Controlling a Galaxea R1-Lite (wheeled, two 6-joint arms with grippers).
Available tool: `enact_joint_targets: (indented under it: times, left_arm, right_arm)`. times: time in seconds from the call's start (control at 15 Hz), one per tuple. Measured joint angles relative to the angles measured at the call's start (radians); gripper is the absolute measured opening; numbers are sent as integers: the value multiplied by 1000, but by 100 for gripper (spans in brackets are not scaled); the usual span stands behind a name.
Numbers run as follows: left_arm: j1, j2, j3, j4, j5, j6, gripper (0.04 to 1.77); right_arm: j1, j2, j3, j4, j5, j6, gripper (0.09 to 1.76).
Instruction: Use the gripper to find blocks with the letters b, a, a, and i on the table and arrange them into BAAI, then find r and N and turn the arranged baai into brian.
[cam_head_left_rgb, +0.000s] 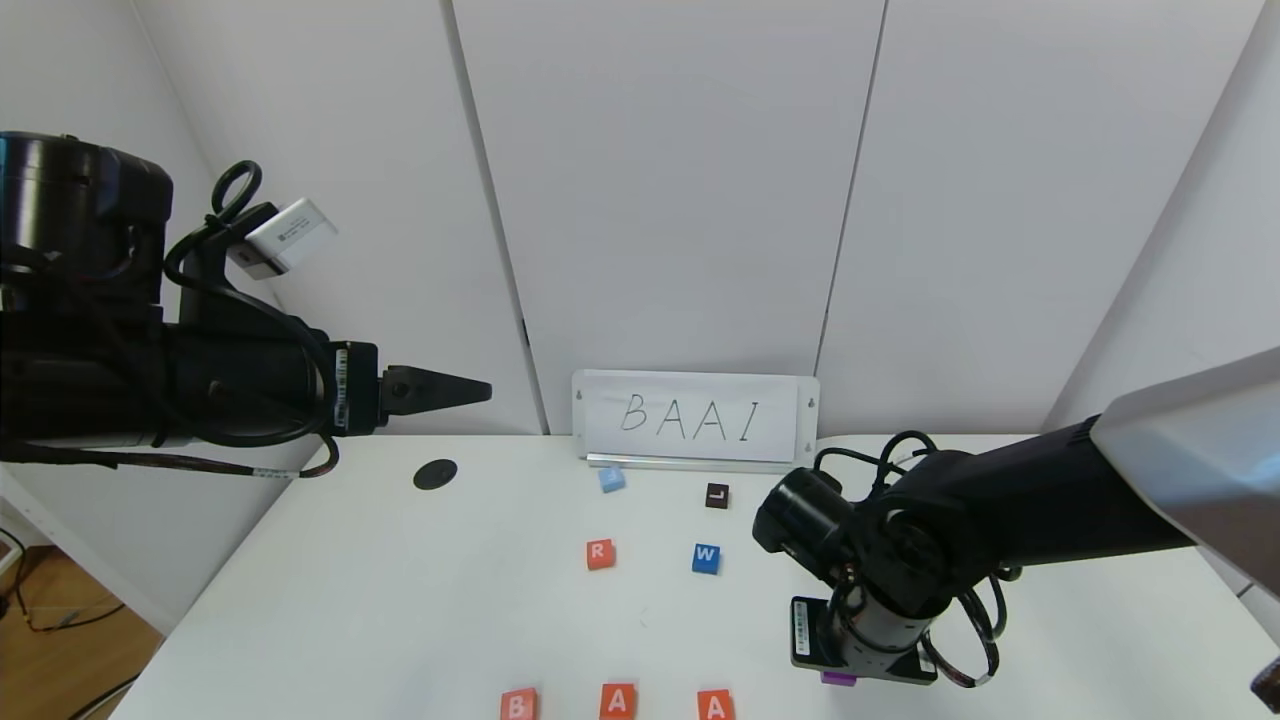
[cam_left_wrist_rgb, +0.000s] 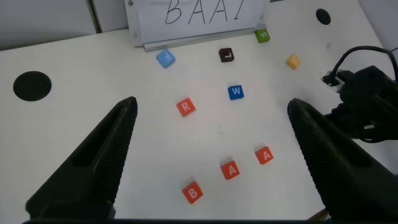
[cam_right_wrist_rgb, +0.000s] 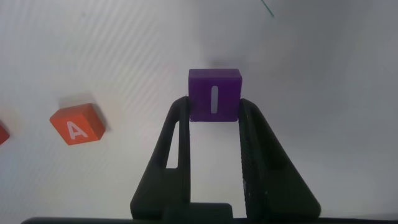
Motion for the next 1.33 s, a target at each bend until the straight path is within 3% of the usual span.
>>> enact_joint_targets:
  times: [1.33]
  left_arm:
    - [3, 0, 0, 0, -1, 1, 172]
  right_arm:
    - [57, 68, -20, 3, 4, -42, 53]
